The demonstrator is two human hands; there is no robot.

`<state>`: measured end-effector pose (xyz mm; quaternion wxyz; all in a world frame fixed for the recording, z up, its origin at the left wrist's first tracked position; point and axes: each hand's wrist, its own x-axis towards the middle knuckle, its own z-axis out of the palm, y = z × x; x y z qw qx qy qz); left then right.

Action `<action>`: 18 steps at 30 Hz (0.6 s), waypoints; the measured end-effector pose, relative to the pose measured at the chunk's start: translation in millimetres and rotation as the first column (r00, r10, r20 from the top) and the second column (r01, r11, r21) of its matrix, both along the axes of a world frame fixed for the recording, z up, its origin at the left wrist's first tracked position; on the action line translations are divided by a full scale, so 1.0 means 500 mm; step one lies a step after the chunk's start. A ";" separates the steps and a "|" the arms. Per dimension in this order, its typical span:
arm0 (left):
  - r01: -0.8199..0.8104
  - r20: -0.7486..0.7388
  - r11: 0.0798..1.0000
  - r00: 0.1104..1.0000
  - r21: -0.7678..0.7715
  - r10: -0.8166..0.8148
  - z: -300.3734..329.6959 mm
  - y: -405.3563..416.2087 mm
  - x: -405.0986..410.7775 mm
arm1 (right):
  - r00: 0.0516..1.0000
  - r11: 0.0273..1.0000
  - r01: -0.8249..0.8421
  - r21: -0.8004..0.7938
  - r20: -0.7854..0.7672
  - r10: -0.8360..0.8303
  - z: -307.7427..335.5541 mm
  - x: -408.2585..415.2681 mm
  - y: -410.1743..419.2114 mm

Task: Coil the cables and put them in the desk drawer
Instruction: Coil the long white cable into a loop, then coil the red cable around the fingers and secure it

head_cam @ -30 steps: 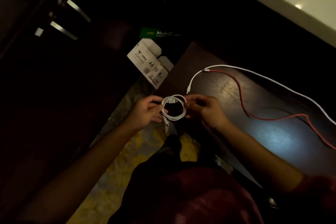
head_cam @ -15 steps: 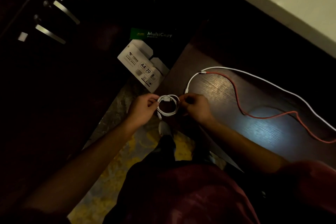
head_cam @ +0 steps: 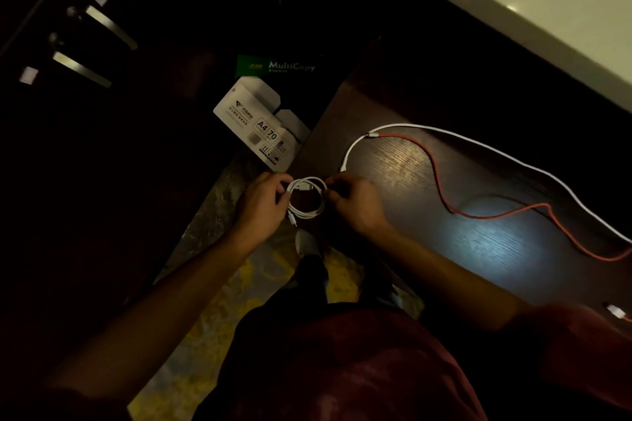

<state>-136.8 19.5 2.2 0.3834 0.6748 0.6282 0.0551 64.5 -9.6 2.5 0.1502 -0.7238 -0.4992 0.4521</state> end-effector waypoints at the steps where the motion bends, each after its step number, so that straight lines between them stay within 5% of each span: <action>1: 0.008 -0.004 1.000 1.000 -0.010 -0.008 0.000 0.002 -0.002 | 1.000 1.000 -0.013 0.000 -0.005 0.013 0.002 0.000 0.001; 6: -0.005 -0.011 1.000 1.000 -0.011 0.005 0.009 0.014 0.000 | 0.999 1.000 -0.026 0.015 -0.028 0.026 0.015 0.016 -0.007; 10: 0.041 -0.089 0.991 0.996 0.127 -0.030 0.036 0.026 0.001 | 0.999 0.998 -0.037 0.053 -0.025 0.038 0.033 0.030 -0.016; 18: 0.250 -0.131 0.849 0.968 0.465 -0.214 0.131 0.060 0.061 | 0.984 0.867 -0.077 0.492 0.177 -0.014 0.158 0.142 -0.051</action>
